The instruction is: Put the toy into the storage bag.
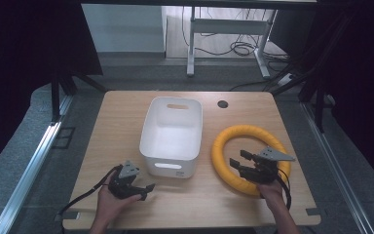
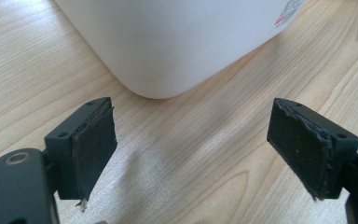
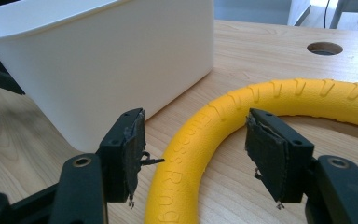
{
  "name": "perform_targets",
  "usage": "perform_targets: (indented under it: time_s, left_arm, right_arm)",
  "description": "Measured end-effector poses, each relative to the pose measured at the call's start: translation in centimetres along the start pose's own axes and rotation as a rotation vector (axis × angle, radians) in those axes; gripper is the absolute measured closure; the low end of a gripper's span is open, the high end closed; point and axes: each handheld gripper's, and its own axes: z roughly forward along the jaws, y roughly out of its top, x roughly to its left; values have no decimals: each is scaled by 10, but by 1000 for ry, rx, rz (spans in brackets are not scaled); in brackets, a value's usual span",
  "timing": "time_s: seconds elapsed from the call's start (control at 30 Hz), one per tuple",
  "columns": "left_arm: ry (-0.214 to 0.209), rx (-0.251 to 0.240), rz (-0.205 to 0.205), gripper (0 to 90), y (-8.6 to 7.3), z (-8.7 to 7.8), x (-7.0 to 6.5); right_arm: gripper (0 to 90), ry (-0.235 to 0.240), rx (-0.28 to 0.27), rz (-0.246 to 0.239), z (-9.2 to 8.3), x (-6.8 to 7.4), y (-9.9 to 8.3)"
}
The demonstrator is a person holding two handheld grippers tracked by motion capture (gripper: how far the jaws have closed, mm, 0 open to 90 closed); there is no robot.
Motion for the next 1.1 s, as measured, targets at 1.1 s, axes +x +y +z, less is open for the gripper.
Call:
perform_targets:
  time_s: [1.1]
  left_arm:
    - [4,5,43,154,7,-1,-5]
  right_arm:
    - [339,17,145,-22,-14,-10,12]
